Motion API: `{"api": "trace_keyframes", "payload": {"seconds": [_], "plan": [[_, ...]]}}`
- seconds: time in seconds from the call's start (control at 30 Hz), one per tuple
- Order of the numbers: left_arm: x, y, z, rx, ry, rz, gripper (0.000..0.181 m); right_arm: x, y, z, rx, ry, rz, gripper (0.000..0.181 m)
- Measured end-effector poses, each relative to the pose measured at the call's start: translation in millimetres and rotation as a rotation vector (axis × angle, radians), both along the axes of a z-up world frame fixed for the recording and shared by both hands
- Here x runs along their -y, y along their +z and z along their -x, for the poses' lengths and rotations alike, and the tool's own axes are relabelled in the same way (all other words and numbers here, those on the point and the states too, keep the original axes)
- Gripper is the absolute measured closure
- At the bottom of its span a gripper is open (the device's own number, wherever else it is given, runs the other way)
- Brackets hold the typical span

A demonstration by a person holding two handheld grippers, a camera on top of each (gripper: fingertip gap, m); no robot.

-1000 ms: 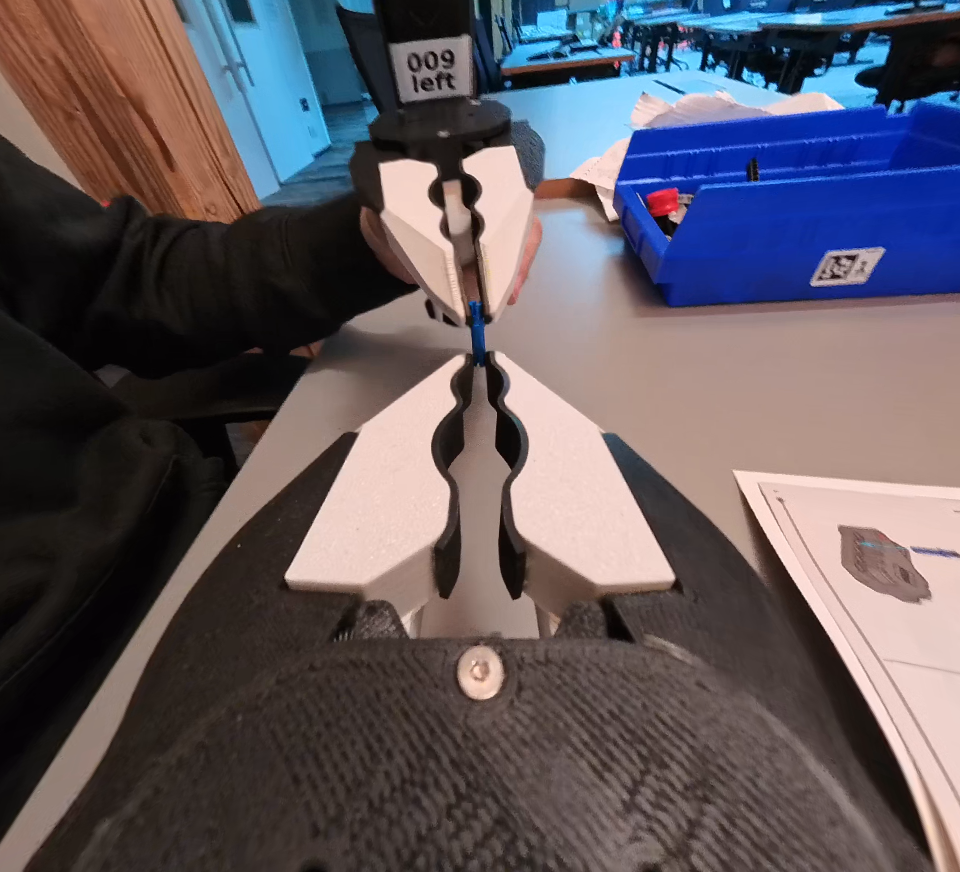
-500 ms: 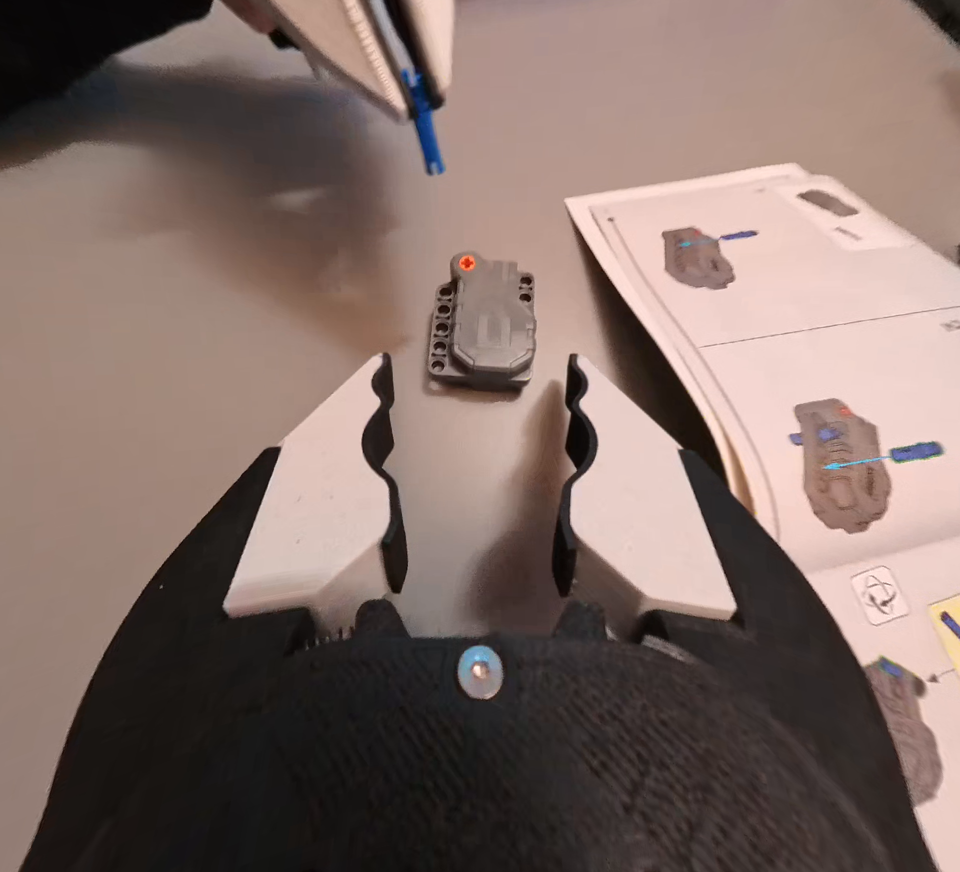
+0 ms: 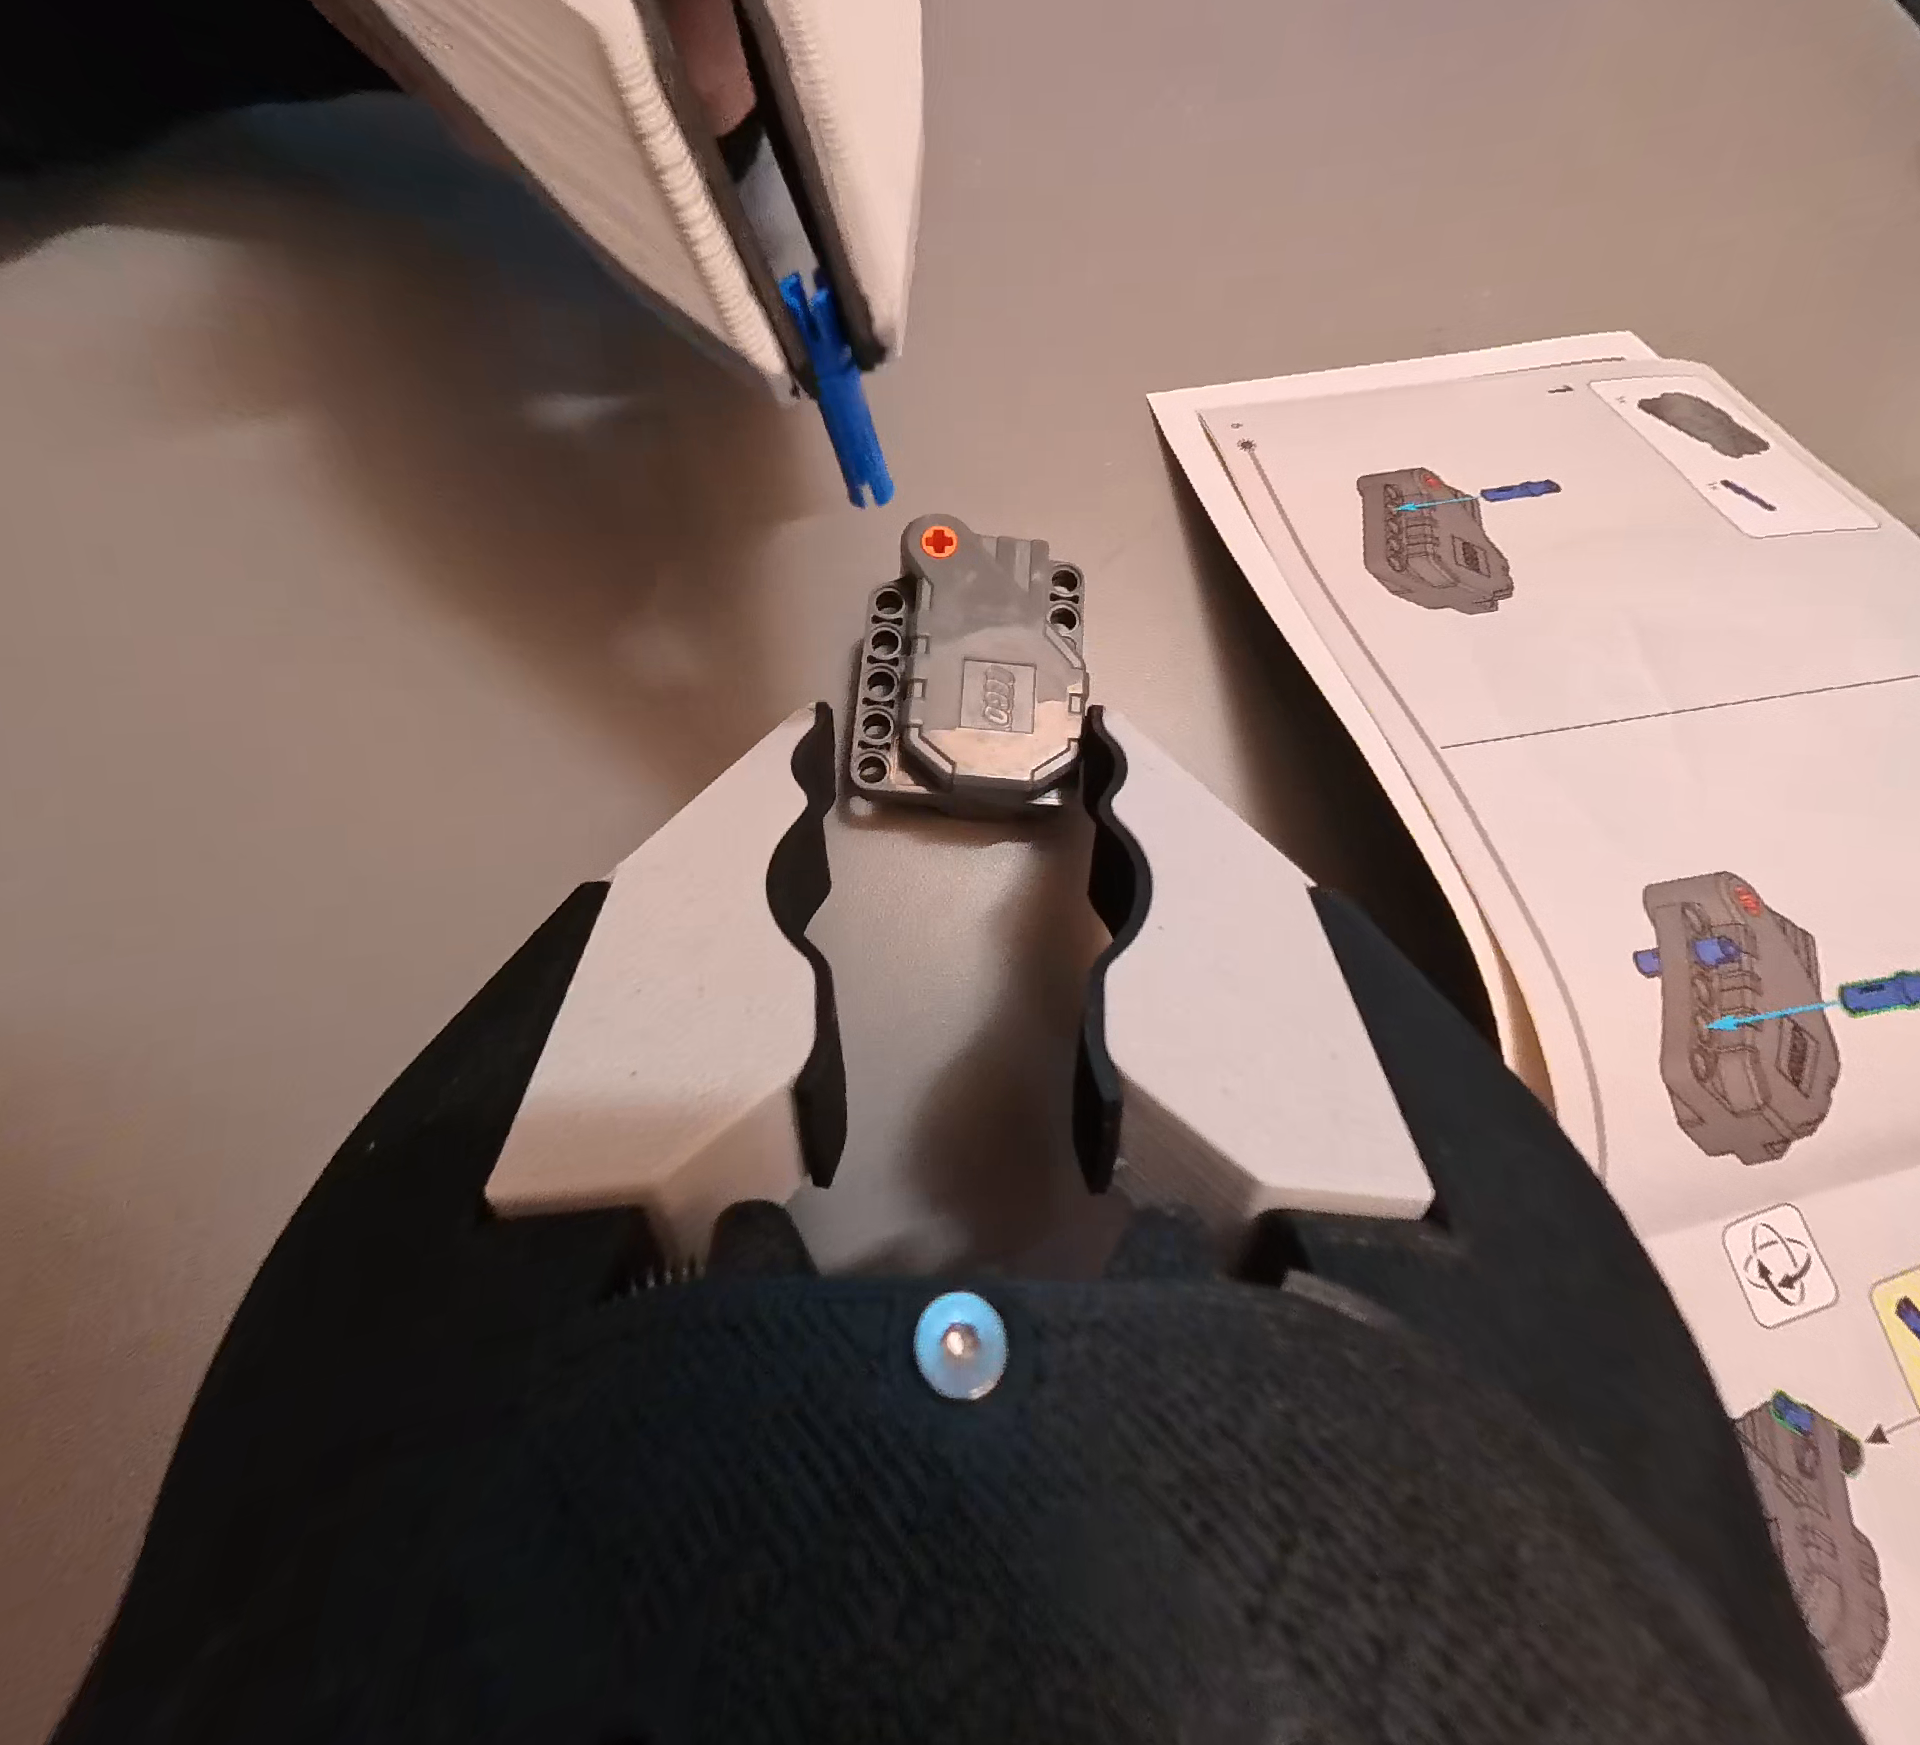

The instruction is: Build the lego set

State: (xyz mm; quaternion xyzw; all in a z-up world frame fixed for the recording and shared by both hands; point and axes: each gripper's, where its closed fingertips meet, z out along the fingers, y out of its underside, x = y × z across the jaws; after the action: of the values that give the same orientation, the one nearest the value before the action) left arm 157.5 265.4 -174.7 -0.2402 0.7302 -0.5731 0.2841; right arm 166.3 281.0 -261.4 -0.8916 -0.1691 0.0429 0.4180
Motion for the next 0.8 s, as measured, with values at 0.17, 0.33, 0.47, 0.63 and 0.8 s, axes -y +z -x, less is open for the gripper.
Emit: {"api": "trace_keyframes", "payload": {"seconds": [0.17,0.33,0.47,0.63,0.8], "plan": [[0,0,-1,-0.003,0.013,0.001,0.180,0,0,1,0.005,0.004,-0.002,0.138],[-2,-2,-2,0.000,0.040,0.003,0.180,0,0,2,-0.006,0.005,0.003,0.138],[-1,-8,-3,-0.010,0.054,-0.030,0.180,3,0,2,-0.014,0.030,0.007,0.138],[6,-13,-1,-0.018,0.046,-0.066,0.180,17,0,-3,-0.015,0.090,0.030,0.138],[7,-22,-4,-0.029,0.065,-0.120,0.180,17,1,-10,0.029,0.062,0.018,0.128]]}}
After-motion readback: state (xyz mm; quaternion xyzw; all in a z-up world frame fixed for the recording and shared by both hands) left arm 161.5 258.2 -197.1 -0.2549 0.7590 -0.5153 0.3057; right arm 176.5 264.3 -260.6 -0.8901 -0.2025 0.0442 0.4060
